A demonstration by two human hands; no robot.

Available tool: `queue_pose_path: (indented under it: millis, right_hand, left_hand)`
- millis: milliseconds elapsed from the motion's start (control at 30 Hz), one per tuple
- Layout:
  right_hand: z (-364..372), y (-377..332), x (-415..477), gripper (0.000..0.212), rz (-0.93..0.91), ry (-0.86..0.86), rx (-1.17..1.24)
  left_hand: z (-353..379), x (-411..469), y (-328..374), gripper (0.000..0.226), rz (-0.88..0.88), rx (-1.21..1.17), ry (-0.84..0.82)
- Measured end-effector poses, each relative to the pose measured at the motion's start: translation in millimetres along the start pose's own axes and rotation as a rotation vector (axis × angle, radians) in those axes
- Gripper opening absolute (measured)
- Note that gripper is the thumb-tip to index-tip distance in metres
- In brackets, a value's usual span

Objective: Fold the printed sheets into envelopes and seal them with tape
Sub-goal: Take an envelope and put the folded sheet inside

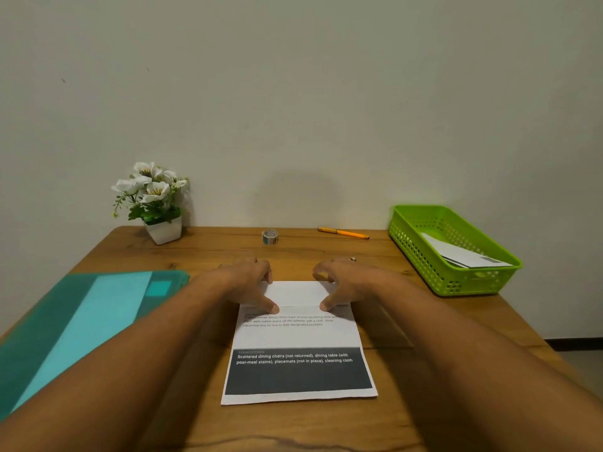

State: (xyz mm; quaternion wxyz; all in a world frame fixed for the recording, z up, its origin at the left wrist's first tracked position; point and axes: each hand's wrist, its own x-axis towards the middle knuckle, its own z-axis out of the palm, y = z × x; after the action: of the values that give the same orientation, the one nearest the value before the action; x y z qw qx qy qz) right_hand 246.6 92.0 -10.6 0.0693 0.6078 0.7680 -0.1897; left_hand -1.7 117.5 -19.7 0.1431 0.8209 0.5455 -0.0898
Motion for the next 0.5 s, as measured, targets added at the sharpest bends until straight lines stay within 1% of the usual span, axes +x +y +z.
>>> queue_pose_path:
  millis: [67, 167, 300, 433, 500]
  right_hand:
    - [-0.5, -1.8, -1.4, 0.082, 0.001, -0.013, -0.002]
    - [-1.0, -3.6, -3.6, 0.079, 0.002, -0.027, 0.02]
    - [-0.8, -6.0, -2.9, 0.08, 0.01, -0.072, 0.062]
    - [3.2, -6.6, 1.4, 0.053, -0.011, -0.045, 0.025]
    - [4.3, -7.2, 2.6, 0.054, -0.011, -0.042, 0.035]
  left_hand:
    - [-0.5, -1.5, 0.2, 0.07, 0.005, -0.058, -0.014]
    - [-0.3, -3.0, -0.2, 0.072, -0.001, -0.159, -0.086]
    - [1.4, -5.4, 0.2, 0.062, 0.031, -0.2, -0.14]
    - [6.8, -5.5, -3.2, 0.05, 0.087, -0.184, -0.099]
    - [8.5, -6.1, -5.1, 0.051, 0.109, -0.152, -0.068]
